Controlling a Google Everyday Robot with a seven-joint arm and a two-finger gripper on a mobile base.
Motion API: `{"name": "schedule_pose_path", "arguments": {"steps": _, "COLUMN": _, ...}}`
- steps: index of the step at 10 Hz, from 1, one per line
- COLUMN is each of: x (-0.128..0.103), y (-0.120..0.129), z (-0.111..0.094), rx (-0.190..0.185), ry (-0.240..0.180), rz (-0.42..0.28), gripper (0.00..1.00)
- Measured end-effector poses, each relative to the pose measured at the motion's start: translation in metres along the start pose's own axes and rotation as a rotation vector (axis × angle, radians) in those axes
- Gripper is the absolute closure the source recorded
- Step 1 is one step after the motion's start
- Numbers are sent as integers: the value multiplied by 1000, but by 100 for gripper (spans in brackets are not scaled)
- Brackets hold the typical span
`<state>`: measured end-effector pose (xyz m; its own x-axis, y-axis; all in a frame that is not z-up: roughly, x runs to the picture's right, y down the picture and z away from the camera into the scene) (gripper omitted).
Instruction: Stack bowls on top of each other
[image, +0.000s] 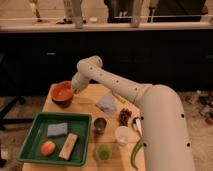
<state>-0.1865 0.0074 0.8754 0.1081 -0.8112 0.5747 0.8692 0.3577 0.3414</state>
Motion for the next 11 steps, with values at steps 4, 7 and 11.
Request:
{"name": "schedule_pose_path", "arguments": {"steps": 4, "x": -1, "y": -11, "z": 16, "rx": 28, "ry": -32, "rz": 2, "gripper": 100}}
{"name": "schedule_pose_path", "arguments": {"steps": 7, "x": -6, "y": -29, "z": 36, "rx": 42, "ry": -67, "rz": -16, "gripper": 100}}
{"name": "schedule_pose_path", "arguments": {"steps": 11, "x": -3, "y": -44, "z": 43, "rx": 59, "ry": -80, "rz": -40, "gripper": 100}}
